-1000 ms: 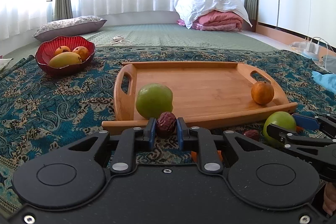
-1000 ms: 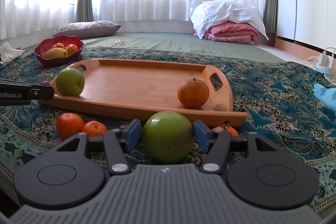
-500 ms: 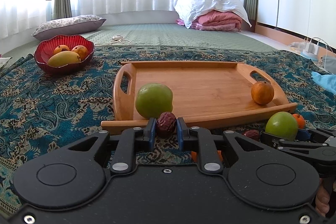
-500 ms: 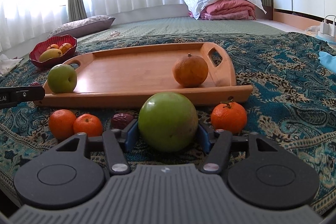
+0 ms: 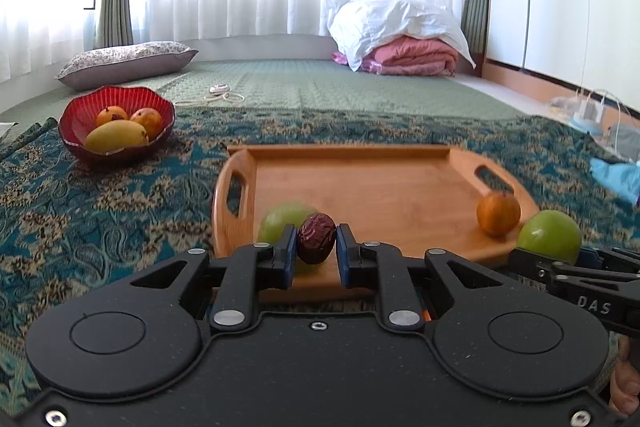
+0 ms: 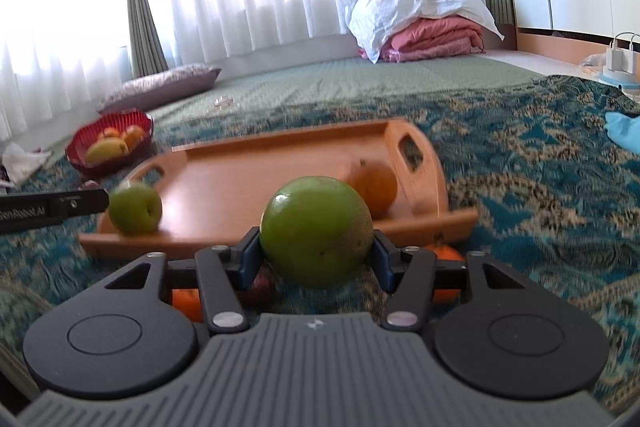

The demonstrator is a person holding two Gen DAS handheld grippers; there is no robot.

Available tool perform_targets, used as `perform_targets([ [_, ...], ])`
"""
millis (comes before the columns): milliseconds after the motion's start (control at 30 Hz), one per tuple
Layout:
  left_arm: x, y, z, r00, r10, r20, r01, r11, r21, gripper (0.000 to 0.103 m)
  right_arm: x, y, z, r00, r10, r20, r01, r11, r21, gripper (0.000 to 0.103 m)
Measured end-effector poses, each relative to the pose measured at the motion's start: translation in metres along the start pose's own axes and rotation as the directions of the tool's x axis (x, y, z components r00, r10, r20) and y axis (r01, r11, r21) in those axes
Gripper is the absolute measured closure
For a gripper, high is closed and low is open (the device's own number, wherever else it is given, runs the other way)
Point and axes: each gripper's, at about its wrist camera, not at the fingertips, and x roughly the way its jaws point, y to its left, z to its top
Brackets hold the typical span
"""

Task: Organize fruits
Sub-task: 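Lift the date with the left tool while the right tool carries the apple over the tray, then lower the date toward the tray with the left tool while the right tool lowers the apple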

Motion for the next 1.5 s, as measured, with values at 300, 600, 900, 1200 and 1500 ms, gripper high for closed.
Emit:
perform_targets([
  [300,0.027,0.017,0.058,0.999,-0.043,-0.022,0.042,0.998,-0.043,0.084,0.020,-0.007,0.067,0.999,-0.012,-0.038,0.011,1.000,-0.009,0.044],
  [600,0.073,0.025,0.082,0.993,-0.042,-0.107,0.035,0.998,-0.060,0.084,0.064,-0.029,0.104,0.995,0.008,-0.097,-0.006,1.000,0.022,0.044],
  [900,0.110,0.031,0.075,0.982,-0.002,-0.189,-0.013,0.997,-0.079,0.084,0.100,-0.043,0.094,0.992,-0.008,-0.125,0.014,0.999,0.051,0.044],
  [1200,0.138,0.038,0.067,0.964,0.006,-0.267,-0.033,0.995,-0.098,0.084,0.125,-0.043,0.090,0.981,-0.049,-0.188,0.057,0.998,0.038,0.044],
  [1500,0.159,0.045,0.065,0.940,-0.001,-0.341,-0.040,0.993,-0.114,0.084,0.150,-0.038,0.088,0.949,-0.103,-0.300,0.104,0.995,-0.013,0.044],
])
